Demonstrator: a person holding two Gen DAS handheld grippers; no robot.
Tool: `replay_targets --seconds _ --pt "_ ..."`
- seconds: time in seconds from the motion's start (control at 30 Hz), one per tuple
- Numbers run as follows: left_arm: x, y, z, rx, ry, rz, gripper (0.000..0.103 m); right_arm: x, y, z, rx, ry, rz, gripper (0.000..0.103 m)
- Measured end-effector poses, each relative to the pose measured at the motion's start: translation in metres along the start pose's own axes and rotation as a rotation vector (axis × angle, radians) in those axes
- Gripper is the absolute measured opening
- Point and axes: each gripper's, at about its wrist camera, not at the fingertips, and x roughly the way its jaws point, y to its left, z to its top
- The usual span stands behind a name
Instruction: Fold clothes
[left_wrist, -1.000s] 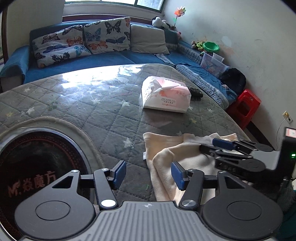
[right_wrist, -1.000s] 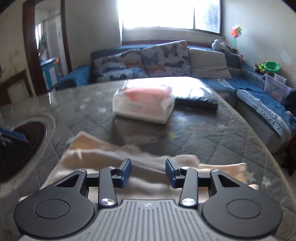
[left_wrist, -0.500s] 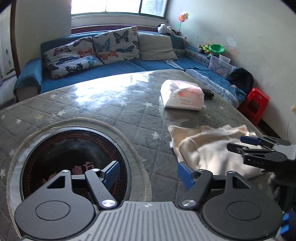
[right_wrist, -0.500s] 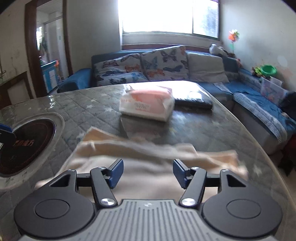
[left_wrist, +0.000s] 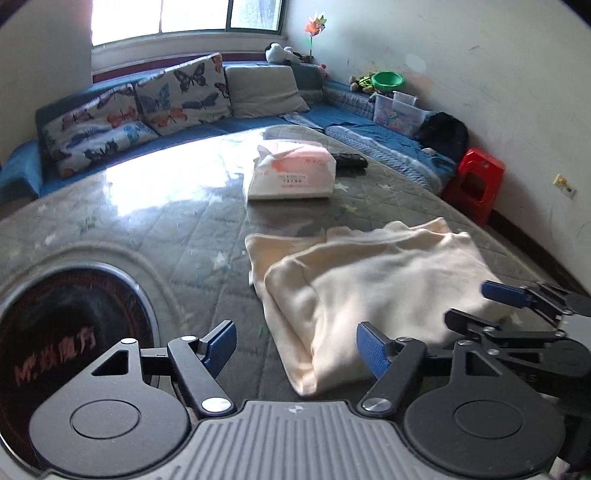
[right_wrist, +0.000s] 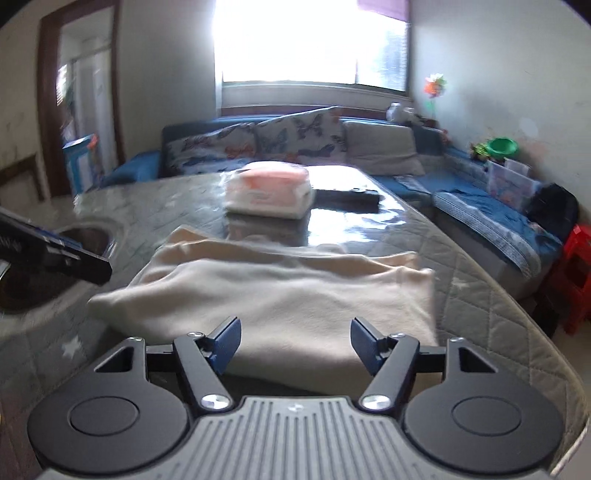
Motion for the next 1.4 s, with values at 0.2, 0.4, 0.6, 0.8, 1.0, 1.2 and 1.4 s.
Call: replay_targets --seconds 0.2,0.4,0.6,0.8,1.0,1.2,1.4 --pt "0.026 -0.011 -0.009 0.052 0.064 -0.002 0.075 0.001 0.004 -0.007 -0.029 0.013 0.006 0.079" --pt "0.028 -0.002 -0.017 0.011 0.090 -0.016 0.075 -0.005 0.007 -0.008 -0.017 0.006 0.013 0.085" --pt "-0.005 0.007 -0.021 0.024 -0.001 0.007 0.097 -0.018 0.013 -0.007 -0.012 -0.021 0.019 0.101" --pt "-0.041 0.011 -0.028 0.051 -0.103 0.017 0.103 -0.030 0.022 -0.007 -0.014 -0.048 0.019 0.103" --pt "-0.062 0.011 -0.040 0.086 -0.150 0.016 0.103 -0.040 0.027 -0.010 -0.013 -0.055 -0.005 0.103" --pt "-0.080 0.011 -0.051 0.105 -0.179 0.025 0.103 -0.055 0.027 -0.013 0.017 -0.063 -0.002 0.103" --pt "-0.098 0.013 -0.062 0.112 -0.216 0.033 0.103 -0.068 0.029 -0.017 0.040 -0.076 -0.008 0.103"
